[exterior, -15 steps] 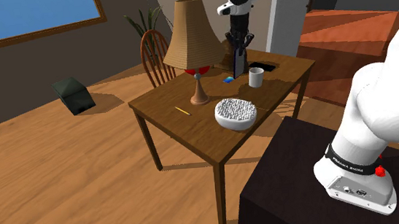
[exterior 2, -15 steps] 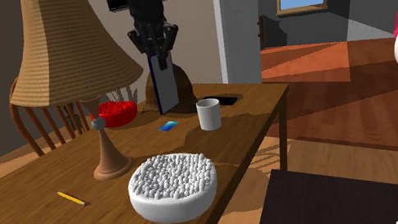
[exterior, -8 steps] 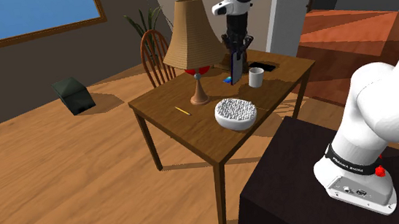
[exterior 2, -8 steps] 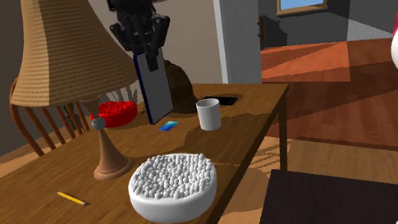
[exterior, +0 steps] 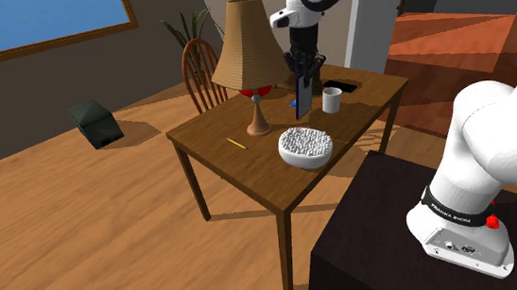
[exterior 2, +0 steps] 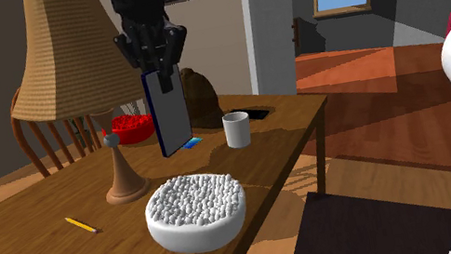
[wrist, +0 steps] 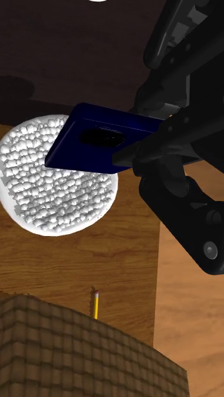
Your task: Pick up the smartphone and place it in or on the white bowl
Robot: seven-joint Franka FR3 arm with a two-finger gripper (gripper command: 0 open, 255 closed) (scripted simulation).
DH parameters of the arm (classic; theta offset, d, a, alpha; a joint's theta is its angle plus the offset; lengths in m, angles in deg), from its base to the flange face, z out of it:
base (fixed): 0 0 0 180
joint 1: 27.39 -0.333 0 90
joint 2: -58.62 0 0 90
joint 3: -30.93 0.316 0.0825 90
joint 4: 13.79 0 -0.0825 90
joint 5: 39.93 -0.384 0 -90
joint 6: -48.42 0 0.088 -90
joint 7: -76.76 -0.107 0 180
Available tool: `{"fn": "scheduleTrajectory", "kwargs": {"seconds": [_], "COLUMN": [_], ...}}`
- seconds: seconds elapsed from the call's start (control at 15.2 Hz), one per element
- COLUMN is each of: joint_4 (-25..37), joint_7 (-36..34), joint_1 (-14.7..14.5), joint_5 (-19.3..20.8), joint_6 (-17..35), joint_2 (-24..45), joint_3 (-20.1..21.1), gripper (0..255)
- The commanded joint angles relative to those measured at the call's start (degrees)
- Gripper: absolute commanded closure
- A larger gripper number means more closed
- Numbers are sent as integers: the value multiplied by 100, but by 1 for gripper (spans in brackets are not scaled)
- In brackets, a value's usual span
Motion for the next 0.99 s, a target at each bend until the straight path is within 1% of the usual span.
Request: {"fn": "scheduleTrajectory", "kwargs": {"seconds": [0.0, 0.92], "joint_4": [-123, -847], "joint_7": [-1, 22], "joint_1": [5, 4], "joint_5": [6, -10], "joint_6": [164, 1327], "joint_2": [38, 488], "joint_3": [-23, -185], "gripper": [255, 255]}}
